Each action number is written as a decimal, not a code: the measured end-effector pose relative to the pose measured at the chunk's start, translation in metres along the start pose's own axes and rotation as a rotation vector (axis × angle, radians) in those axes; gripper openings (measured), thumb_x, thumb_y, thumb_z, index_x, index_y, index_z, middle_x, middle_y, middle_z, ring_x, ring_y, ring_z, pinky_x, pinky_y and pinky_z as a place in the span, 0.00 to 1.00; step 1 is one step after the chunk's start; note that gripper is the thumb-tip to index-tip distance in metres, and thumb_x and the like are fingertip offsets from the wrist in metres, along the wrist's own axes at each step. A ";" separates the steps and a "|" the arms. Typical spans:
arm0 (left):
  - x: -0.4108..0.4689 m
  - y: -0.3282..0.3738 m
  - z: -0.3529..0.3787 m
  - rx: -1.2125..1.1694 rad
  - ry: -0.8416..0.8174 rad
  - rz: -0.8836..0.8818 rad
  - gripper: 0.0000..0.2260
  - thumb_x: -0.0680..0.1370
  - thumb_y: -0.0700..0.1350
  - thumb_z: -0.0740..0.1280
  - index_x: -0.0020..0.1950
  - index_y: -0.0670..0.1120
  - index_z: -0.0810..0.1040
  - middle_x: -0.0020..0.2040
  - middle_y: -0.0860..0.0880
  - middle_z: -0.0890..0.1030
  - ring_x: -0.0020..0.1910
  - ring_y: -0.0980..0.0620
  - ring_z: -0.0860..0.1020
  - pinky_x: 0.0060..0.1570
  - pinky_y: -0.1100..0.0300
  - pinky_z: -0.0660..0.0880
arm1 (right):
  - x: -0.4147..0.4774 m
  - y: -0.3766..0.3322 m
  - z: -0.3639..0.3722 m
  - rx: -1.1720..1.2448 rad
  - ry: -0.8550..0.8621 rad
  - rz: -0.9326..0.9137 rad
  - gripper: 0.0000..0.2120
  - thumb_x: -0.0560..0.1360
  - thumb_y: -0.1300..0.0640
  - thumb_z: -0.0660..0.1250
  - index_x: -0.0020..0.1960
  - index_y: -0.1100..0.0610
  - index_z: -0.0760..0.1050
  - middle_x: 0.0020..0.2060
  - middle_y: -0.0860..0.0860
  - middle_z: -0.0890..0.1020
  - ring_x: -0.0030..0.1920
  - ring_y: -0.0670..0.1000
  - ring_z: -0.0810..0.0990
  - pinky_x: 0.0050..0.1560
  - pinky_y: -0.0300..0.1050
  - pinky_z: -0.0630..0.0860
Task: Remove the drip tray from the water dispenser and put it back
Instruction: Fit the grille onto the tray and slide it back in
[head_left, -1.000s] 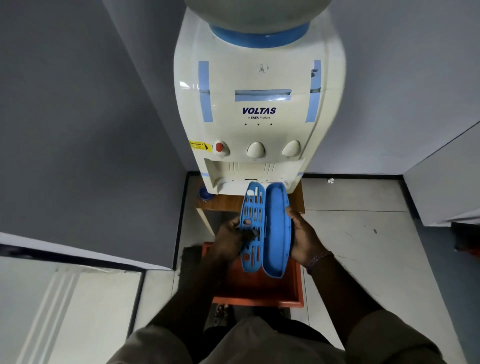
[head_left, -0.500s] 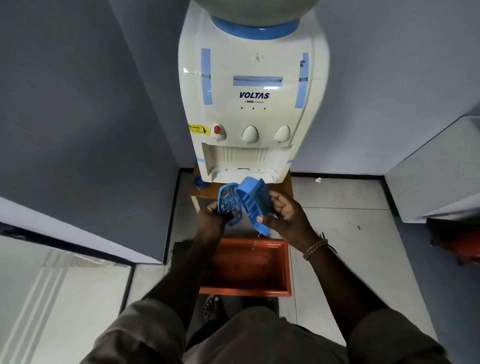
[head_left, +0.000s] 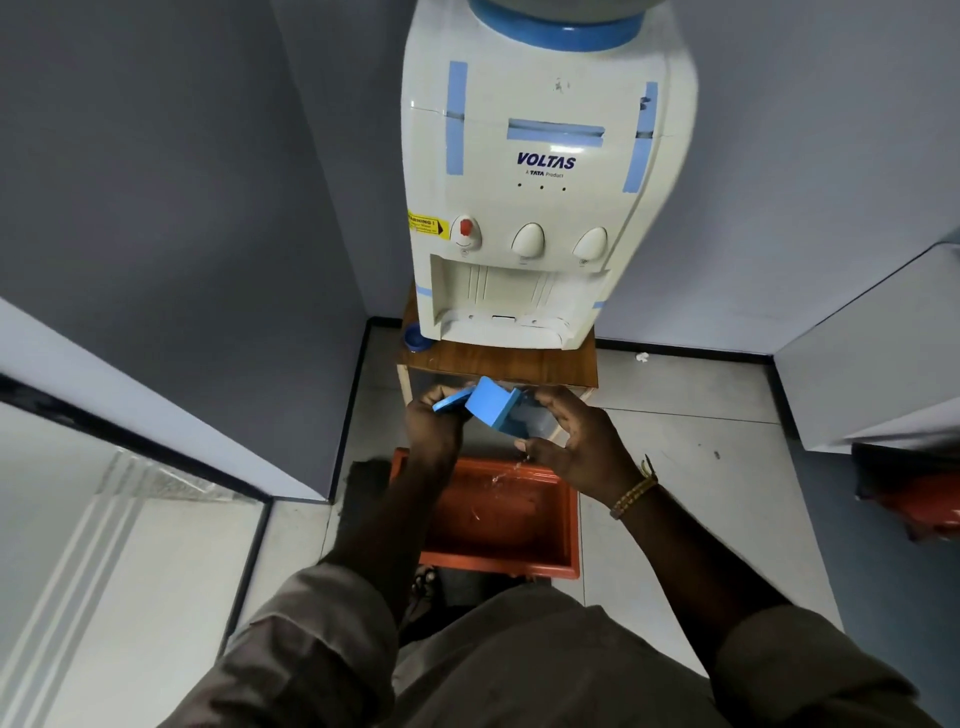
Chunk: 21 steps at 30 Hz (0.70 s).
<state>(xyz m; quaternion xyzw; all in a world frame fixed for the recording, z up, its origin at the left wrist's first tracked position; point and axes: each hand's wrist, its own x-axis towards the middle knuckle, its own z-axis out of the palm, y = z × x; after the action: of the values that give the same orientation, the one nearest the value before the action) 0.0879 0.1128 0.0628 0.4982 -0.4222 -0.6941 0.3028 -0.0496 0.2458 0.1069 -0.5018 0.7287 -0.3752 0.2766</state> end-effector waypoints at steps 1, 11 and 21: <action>0.000 -0.001 -0.001 0.000 0.006 -0.006 0.14 0.79 0.28 0.66 0.43 0.46 0.79 0.45 0.45 0.83 0.54 0.40 0.82 0.55 0.45 0.80 | 0.000 -0.001 0.001 0.007 0.004 0.001 0.28 0.73 0.53 0.75 0.70 0.50 0.70 0.67 0.49 0.77 0.67 0.47 0.73 0.60 0.37 0.72; -0.007 0.011 -0.006 0.077 -0.103 0.098 0.12 0.76 0.28 0.71 0.50 0.44 0.85 0.47 0.47 0.88 0.47 0.48 0.85 0.42 0.62 0.83 | 0.005 -0.005 0.007 0.366 0.130 0.105 0.27 0.70 0.61 0.77 0.62 0.43 0.70 0.61 0.45 0.79 0.63 0.46 0.78 0.61 0.42 0.77; -0.009 0.029 0.014 0.623 -0.184 0.292 0.03 0.77 0.40 0.73 0.48 0.47 0.87 0.46 0.51 0.88 0.45 0.53 0.86 0.45 0.56 0.83 | 0.005 0.026 0.016 0.783 0.355 0.326 0.23 0.76 0.65 0.70 0.67 0.61 0.67 0.59 0.57 0.82 0.60 0.56 0.82 0.52 0.48 0.83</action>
<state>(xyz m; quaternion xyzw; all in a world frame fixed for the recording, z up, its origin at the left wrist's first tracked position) 0.0779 0.1110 0.0942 0.4363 -0.7059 -0.5235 0.1930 -0.0524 0.2426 0.0768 -0.1663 0.6376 -0.6540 0.3716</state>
